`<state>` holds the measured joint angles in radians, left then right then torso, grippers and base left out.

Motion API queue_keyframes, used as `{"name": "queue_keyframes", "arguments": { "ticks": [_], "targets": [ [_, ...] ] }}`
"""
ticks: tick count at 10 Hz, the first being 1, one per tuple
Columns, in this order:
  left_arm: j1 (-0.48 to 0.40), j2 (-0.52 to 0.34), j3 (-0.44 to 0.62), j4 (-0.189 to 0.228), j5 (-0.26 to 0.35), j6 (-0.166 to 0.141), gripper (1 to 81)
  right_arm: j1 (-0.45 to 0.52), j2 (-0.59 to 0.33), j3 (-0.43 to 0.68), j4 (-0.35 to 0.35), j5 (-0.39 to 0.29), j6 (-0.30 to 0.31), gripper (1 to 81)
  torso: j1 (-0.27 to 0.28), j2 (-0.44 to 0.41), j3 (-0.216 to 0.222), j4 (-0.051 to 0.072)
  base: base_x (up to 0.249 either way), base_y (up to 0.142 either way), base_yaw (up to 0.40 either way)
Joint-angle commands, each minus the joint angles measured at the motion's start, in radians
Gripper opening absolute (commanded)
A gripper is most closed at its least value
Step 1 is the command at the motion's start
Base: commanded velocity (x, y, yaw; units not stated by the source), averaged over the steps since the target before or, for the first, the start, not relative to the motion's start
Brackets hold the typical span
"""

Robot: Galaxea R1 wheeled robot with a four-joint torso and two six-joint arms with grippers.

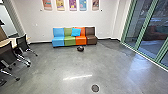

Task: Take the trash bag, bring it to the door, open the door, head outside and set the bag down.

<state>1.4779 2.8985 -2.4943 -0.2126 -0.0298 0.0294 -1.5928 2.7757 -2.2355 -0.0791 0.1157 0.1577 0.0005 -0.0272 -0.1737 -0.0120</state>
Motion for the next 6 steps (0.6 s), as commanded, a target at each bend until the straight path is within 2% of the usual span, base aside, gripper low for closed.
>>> {"name": "queue_keyframes", "arguments": {
  "ticks": [1,4,6],
  "targets": [
    [-0.027,-0.007,0.009,-0.002,0.064,0.007,81.1,0.024,-0.009,0.022,-0.004,-0.054,-0.003,81.1,0.0,0.0,0.0,0.0,0.14,0.0,0.0],
    [-0.027,-0.005,0.009,-0.002,0.064,0.007,81.1,0.024,-0.008,0.022,-0.005,-0.054,-0.003,81.1,0.0,0.0,0.0,0.0,0.141,0.0,0.0],
    [-0.027,-0.007,0.009,-0.004,0.064,0.007,81.1,0.024,-0.011,0.021,-0.004,-0.054,-0.003,81.1,0.0,0.0,0.0,0.0,0.142,0.069,0.0]
  ]
}}
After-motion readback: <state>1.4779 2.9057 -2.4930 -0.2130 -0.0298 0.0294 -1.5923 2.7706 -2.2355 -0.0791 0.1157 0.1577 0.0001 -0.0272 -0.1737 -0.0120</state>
